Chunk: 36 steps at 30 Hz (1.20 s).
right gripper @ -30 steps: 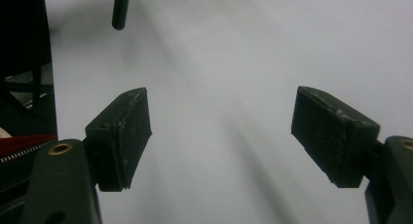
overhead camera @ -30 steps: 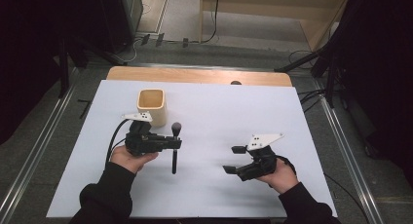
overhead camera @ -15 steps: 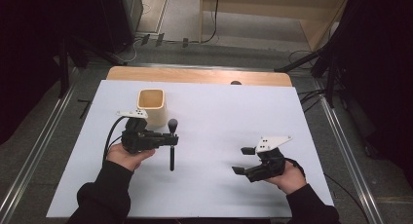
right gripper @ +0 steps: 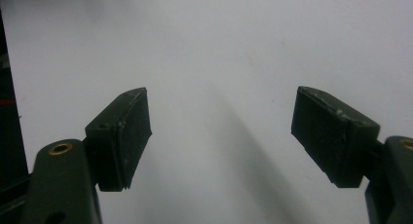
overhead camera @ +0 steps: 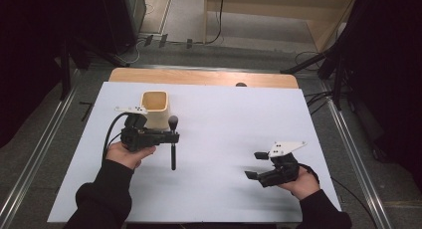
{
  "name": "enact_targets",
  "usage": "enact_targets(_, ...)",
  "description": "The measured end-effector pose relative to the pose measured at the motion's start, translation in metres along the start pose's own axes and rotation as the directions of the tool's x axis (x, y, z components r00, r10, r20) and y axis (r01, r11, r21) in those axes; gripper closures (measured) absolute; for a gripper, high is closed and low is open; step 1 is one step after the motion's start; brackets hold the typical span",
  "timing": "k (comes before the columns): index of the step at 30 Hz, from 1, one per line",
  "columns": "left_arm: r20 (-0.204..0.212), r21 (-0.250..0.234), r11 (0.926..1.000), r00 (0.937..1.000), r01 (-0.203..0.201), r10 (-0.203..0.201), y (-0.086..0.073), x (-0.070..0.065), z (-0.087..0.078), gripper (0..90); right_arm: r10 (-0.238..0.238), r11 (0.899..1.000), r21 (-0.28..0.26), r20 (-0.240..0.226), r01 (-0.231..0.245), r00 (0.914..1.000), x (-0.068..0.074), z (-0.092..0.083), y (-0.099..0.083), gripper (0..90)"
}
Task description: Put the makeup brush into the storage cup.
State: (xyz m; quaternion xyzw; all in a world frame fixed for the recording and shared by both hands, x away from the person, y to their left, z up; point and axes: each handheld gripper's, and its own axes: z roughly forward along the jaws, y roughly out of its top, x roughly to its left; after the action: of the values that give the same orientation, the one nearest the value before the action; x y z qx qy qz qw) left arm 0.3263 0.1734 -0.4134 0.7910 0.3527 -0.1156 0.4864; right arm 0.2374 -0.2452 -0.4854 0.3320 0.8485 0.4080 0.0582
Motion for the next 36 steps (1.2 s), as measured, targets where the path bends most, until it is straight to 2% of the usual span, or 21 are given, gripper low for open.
enact_targets(9,-0.031,-0.035,0.9993,0.9994,0.016,-0.017,0.014,0.005,-0.015,78.4,0.041,0.999,-0.006,0.013,-0.041,0.9991,-0.004,-0.006,-0.005,23.0)
enact_targets(14,-0.041,-0.054,0.9982,0.9988,0.023,-0.026,0.024,0.008,-0.023,78.3,0.046,0.999,-0.012,0.017,-0.046,0.9988,-0.005,-0.007,-0.007,23.0)
enact_targets(20,-0.064,-0.053,0.9984,0.9977,0.018,-0.021,0.033,0.009,-0.026,78.3,0.058,0.998,-0.013,0.015,-0.057,0.9982,-0.006,-0.009,-0.008,23.0)
enact_targets(31,-0.086,-0.061,0.9977,0.9956,0.031,-0.036,0.045,0.013,-0.036,78.3,0.064,0.998,-0.018,0.004,-0.064,0.998,-0.006,-0.01,-0.009,23.0)
enact_targets(36,-0.075,-0.066,0.9973,0.9964,0.033,-0.038,0.054,0.014,-0.04,78.3,0.068,0.998,-0.015,0.006,-0.068,0.9977,-0.006,-0.009,-0.009,23.0)
